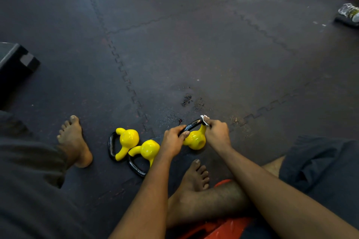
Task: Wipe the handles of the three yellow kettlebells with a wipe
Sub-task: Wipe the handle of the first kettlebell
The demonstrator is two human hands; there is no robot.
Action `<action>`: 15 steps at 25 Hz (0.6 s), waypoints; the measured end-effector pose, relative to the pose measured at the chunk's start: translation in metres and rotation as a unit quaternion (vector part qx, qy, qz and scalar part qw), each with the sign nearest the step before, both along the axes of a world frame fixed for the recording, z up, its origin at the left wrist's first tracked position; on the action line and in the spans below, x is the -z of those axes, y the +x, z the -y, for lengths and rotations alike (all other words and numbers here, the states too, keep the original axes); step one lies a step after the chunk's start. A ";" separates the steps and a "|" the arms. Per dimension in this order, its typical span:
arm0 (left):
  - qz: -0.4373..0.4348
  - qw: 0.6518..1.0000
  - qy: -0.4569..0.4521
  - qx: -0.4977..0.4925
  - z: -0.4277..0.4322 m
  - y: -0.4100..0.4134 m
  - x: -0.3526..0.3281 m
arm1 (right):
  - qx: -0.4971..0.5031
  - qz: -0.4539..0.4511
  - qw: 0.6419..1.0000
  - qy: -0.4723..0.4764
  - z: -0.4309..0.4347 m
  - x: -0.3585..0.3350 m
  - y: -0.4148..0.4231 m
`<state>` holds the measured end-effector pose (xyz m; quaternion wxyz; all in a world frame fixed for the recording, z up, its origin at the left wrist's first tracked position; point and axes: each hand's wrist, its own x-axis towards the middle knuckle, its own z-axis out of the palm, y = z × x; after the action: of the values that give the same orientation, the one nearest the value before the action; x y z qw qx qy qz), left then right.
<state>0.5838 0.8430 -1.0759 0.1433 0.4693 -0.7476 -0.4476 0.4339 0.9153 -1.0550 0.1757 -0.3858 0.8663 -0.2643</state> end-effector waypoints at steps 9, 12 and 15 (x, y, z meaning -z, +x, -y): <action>-0.002 1.000 0.007 -0.017 0.002 0.002 0.008 | -0.054 -0.052 0.997 0.002 -0.001 0.000 0.006; 0.005 1.000 0.004 -0.015 0.004 0.002 0.010 | -0.040 -0.043 0.998 0.014 0.000 0.001 0.004; 0.009 1.000 -0.007 -0.013 0.004 0.003 0.009 | -0.084 -0.049 0.995 -0.022 -0.001 0.000 0.011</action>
<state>0.5865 0.8388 -1.0853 0.1453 0.4824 -0.7456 -0.4362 0.4449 0.9166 -1.0547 0.1458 -0.4736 0.8323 -0.2486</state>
